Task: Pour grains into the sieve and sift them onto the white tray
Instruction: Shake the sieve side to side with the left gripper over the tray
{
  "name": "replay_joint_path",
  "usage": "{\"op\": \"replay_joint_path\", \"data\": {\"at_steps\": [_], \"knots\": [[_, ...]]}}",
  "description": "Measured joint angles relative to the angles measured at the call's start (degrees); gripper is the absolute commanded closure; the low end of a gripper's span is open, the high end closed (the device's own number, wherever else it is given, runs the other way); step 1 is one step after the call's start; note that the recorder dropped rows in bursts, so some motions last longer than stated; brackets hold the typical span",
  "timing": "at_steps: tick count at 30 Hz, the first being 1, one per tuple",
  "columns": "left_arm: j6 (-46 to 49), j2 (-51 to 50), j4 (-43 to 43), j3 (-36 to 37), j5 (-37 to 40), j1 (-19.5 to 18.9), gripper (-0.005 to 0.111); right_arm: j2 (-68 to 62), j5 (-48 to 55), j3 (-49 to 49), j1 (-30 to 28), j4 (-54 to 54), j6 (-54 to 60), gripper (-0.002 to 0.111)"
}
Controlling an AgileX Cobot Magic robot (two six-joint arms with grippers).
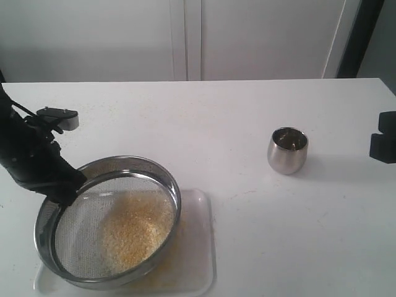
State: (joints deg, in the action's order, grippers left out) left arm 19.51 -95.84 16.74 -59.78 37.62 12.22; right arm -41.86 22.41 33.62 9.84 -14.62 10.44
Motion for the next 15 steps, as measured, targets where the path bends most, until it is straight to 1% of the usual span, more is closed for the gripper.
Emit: {"op": "replay_joint_path", "data": {"at_steps": [3, 6, 8, 11, 15], "knots": [[-0.8, 0.0, -2.77, -0.71, 2.18, -0.01, 0.107, 0.13, 0.09, 0.0, 0.0, 0.0, 0.0, 0.108], [-3.18, -0.98, -3.28, -4.05, 4.14, -0.15, 0.107, 0.13, 0.09, 0.0, 0.0, 0.0, 0.0, 0.108], [-3.17, -1.03, -3.57, -4.09, 5.71, -0.15, 0.107, 0.13, 0.09, 0.0, 0.0, 0.0, 0.0, 0.108], [-3.21, -1.37, -5.1, -3.44, 5.95, 0.39, 0.107, 0.26, 0.09, 0.0, 0.0, 0.0, 0.0, 0.108], [-5.77, -3.57, -6.69, -7.22, 5.68, 0.37, 0.107, 0.26, 0.09, 0.0, 0.0, 0.0, 0.0, 0.108]]}}
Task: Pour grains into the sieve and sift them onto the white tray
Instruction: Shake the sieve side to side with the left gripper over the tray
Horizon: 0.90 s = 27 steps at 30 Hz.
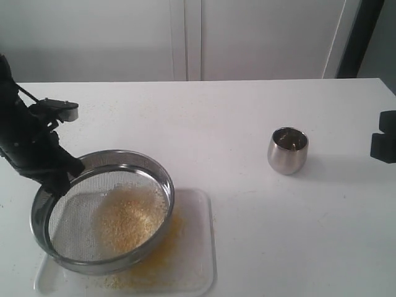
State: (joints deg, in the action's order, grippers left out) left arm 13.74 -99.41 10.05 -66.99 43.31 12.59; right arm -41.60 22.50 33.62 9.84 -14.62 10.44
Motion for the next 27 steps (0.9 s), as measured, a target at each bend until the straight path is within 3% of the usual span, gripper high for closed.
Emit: {"op": "replay_joint_path", "data": {"at_steps": [6, 13, 22, 27], "knots": [[1.44, 1.59, 0.01, 2.05, 4.57, 1.97, 0.107, 0.0, 0.0, 0.0, 0.0, 0.0, 0.0, 0.108], [0.08, 1.17, -0.06, -2.38, 2.39, 1.1, 0.107, 0.0, 0.0, 0.0, 0.0, 0.0, 0.0, 0.108], [0.22, 0.62, -0.06, -1.33, -0.62, 1.45, 0.107, 0.0, 0.0, 0.0, 0.0, 0.0, 0.0, 0.108], [3.93, 1.97, 1.68, 3.02, -0.48, 2.41, 0.107, 0.0, 0.0, 0.0, 0.0, -0.1, 0.0, 0.108]]}}
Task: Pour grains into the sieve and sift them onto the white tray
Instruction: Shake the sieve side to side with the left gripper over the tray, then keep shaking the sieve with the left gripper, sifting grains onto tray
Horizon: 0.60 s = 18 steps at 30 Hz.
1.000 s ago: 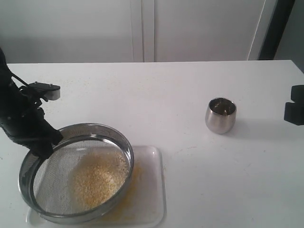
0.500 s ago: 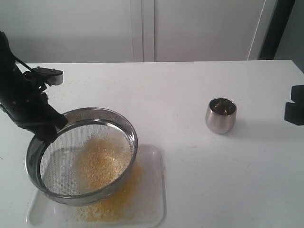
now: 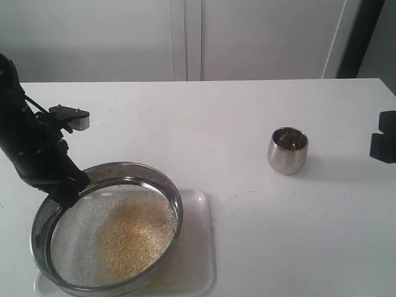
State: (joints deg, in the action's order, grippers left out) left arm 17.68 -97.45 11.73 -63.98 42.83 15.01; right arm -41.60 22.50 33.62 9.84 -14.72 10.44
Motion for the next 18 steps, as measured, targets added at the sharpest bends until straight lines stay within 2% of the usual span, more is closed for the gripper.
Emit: {"op": "replay_joint_path", "data": {"at_steps": [4, 7, 10, 15, 18], "knots": [[-0.41, -1.7, 0.38, -1.84, -4.94, -1.04, 0.107, 0.0, 0.0, 0.0, 0.0, 0.0, 0.0, 0.108], [-0.7, -2.52, 0.38, -3.19, -2.21, -1.73, 0.107, 0.0, 0.0, 0.0, 0.0, 0.0, 0.0, 0.108], [0.44, -1.15, 0.27, -1.31, 0.7, -1.73, 0.107, 0.0, 0.0, 0.0, 0.0, 0.0, 0.0, 0.108], [0.84, -1.34, 0.44, -2.93, -3.96, -1.97, 0.107, 0.0, 0.0, 0.0, 0.0, 0.0, 0.0, 0.108], [0.26, -1.91, 0.44, -4.74, -0.91, -2.23, 0.107, 0.0, 0.0, 0.0, 0.0, 0.0, 0.0, 0.108]]}}
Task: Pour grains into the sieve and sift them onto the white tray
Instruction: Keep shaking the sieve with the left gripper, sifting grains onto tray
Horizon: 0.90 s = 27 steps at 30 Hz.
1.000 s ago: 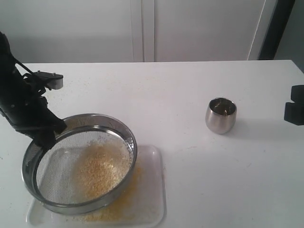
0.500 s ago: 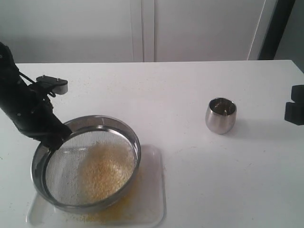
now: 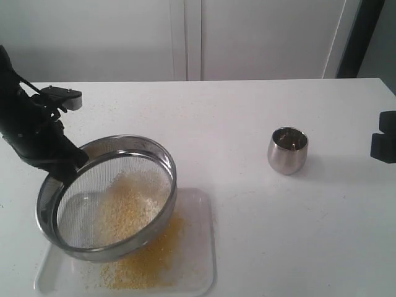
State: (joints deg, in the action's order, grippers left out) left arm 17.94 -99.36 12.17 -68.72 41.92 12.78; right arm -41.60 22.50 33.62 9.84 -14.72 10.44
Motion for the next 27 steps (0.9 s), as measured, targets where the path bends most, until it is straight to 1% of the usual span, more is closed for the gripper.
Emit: {"op": "replay_joint_path", "data": {"at_steps": [3, 6, 9, 11, 14, 17, 20, 22, 24, 25, 27], "knots": [[0.13, 0.95, -0.17, 2.22, 2.88, 0.37, 0.107, 0.0, 0.0, 0.0, 0.0, 0.0, 0.0, 0.108], [0.51, 1.51, -1.12, 3.25, 0.37, 0.62, 0.107, 0.0, 0.0, 0.0, 0.0, 0.0, 0.0, 0.108], [-1.49, 0.86, -3.02, 1.52, -1.63, 0.62, 0.107, 0.0, 0.0, 0.0, 0.0, 0.0, 0.0, 0.108], [-2.42, 0.6, -3.53, 1.2, -0.26, 0.52, 0.107, 0.0, 0.0, 0.0, 0.0, 0.0, 0.0, 0.108], [-2.43, 0.96, -4.13, 3.55, 1.41, 0.52, 0.107, 0.0, 0.0, 0.0, 0.0, 0.0, 0.0, 0.108], [-2.55, 1.09, -5.6, 4.32, -1.18, 0.63, 0.107, 0.0, 0.0, 0.0, 0.0, -0.37, 0.0, 0.108], [-4.35, -0.26, -7.43, 2.68, -4.16, 0.63, 0.107, 0.0, 0.0, 0.0, 0.0, -0.47, 0.0, 0.108], [-5.32, -0.54, -7.53, 2.21, -2.38, 0.53, 0.107, 0.0, 0.0, 0.0, 0.0, -0.71, 0.0, 0.108], [-5.27, 0.02, -7.32, 3.59, 0.64, 0.89, 0.107, 0.0, 0.0, 0.0, 0.0, -0.9, 0.0, 0.108], [-4.94, 0.62, -7.51, 4.78, 0.93, 1.22, 0.107, 0.0, 0.0, 0.0, 0.0, -0.95, 0.0, 0.108], [-4.89, 1.46, -7.88, 6.03, -1.09, 1.72, 0.107, 0.0, 0.0, 0.0, 0.0, -0.95, 0.0, 0.108]]}}
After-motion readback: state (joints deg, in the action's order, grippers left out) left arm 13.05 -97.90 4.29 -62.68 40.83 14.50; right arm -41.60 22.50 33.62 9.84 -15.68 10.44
